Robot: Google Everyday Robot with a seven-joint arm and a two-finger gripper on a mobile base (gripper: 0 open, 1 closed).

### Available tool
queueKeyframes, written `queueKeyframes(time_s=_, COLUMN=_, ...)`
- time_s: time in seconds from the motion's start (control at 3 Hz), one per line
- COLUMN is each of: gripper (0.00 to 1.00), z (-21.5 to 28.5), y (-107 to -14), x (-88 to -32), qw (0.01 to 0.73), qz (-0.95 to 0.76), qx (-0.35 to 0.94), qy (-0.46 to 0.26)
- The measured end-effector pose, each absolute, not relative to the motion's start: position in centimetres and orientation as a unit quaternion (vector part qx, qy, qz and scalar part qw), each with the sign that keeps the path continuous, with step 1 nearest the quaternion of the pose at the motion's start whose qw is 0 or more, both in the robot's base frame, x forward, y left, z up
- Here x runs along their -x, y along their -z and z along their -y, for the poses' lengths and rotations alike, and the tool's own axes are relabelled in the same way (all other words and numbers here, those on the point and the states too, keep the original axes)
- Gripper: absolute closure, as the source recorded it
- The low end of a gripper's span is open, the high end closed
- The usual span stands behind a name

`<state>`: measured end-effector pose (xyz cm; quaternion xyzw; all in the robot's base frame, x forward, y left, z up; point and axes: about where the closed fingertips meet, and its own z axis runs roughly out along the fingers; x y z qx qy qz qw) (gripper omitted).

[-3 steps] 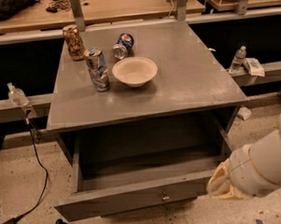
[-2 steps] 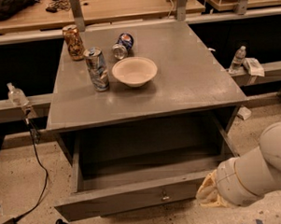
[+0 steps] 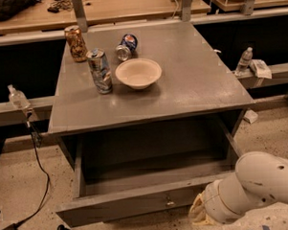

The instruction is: Close top drawer

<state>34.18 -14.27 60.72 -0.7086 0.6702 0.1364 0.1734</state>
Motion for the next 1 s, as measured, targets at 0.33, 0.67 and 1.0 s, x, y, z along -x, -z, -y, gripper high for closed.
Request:
queueKeyframes(time_s=0.33, gripper=1.00, z=14.5, y=-58.3, x=-35.6, qw=0.161, qz=-0.682, qx=0.701, qy=-0.131)
queueKeyframes(time_s=0.67, gripper=1.00, z=14.7, y=-57.5, x=-38.3, qw=0.149, qz=-0.689, qx=0.700, qy=-0.116)
queueKeyframes(time_s=1.0, gripper=1.00, z=15.2, y=-57.5, x=-40.2, qw=0.146, qz=-0.695, qx=0.696, qy=-0.107)
